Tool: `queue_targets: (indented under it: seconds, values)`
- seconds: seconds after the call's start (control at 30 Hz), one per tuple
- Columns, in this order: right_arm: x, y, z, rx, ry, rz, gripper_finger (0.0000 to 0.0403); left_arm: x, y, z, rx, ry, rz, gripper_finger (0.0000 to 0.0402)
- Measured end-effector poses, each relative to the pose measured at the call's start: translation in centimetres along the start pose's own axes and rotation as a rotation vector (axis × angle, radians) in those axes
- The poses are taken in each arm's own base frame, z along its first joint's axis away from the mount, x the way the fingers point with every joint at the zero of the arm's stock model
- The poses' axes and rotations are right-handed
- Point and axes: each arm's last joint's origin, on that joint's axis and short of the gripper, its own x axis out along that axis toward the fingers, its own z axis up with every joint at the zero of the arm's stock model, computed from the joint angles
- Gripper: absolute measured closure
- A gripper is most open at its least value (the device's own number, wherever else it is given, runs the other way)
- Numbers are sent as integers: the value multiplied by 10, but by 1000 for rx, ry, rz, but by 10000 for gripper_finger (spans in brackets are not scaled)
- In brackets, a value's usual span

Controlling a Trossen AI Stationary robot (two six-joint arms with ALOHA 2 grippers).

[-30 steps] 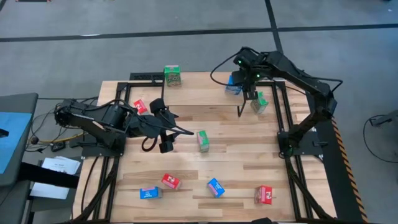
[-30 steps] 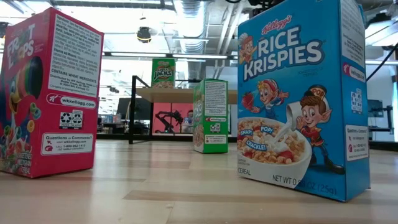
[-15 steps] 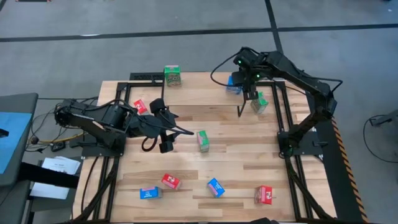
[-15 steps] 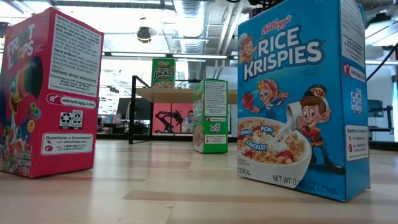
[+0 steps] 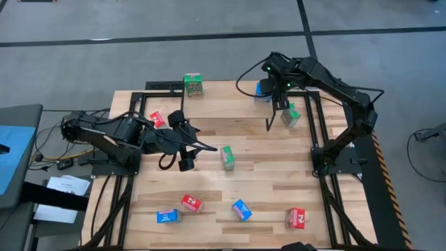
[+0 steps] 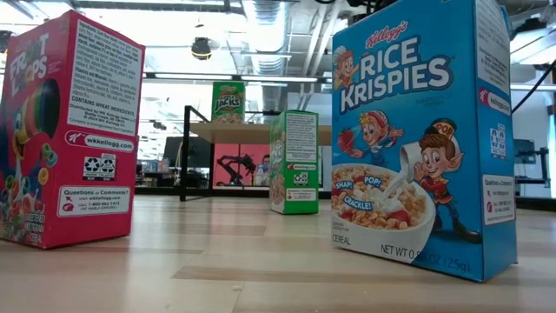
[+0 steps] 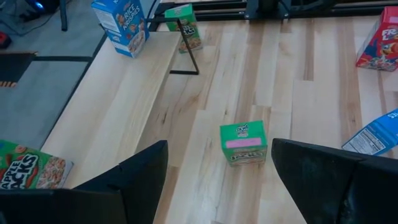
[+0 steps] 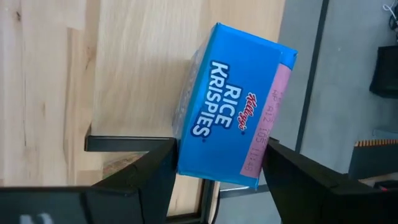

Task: Stack cereal on shelf
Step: Put the top right blue cereal box on the shelf

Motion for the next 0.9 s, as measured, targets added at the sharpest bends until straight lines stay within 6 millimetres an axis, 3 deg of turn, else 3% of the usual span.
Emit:
queue_targets:
  seconds: [0.9]
  values:
    - [-2,-4,1,63,-95,52,147,0,0,0,3,-1,1,125]
